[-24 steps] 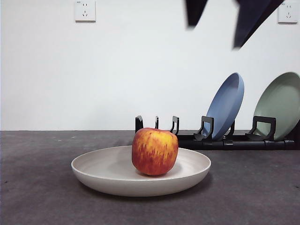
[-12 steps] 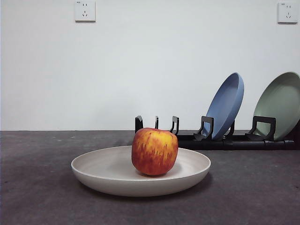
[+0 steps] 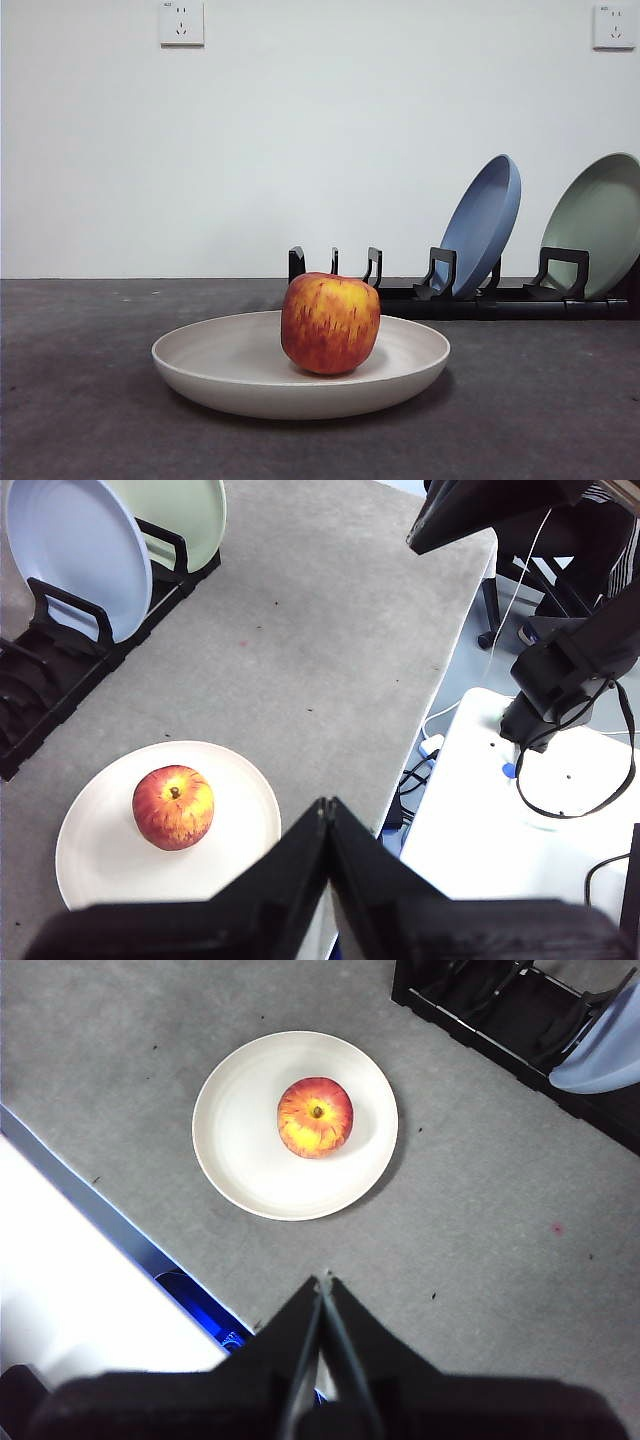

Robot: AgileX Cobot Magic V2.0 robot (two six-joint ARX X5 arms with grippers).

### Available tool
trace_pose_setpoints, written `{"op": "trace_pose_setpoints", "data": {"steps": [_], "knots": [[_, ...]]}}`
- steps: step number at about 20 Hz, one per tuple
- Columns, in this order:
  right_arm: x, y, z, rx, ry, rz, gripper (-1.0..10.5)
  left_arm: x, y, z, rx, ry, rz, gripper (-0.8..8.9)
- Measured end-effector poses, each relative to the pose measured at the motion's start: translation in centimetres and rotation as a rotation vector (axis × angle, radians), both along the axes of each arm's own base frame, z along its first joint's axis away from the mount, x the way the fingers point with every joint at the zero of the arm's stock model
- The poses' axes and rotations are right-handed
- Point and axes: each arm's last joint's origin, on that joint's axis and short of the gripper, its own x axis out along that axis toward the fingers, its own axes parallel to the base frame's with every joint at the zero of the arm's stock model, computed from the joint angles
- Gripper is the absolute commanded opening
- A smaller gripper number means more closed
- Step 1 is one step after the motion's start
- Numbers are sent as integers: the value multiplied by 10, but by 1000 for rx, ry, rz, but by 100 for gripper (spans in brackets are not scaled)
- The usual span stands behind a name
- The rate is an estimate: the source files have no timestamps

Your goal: Take the yellow plate from the plate rack,put the plate on the table,take the apple from the table,put the apple in the plate

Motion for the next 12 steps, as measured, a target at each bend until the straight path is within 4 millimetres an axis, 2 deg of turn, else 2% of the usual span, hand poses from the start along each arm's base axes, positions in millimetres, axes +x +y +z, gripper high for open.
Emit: {"op": "trace_pose_setpoints", "data": {"steps": [6,10,12], "knots": [[0,0,0,0,0,0,1,2,-1,2,13,-83,-15,-3],[0,0,0,0,0,0,1,10,-5,18,-79,-277,83,-3],[0,0,0,0,-1,0,1,19,0,27,-107,-390,147,-3]]}}
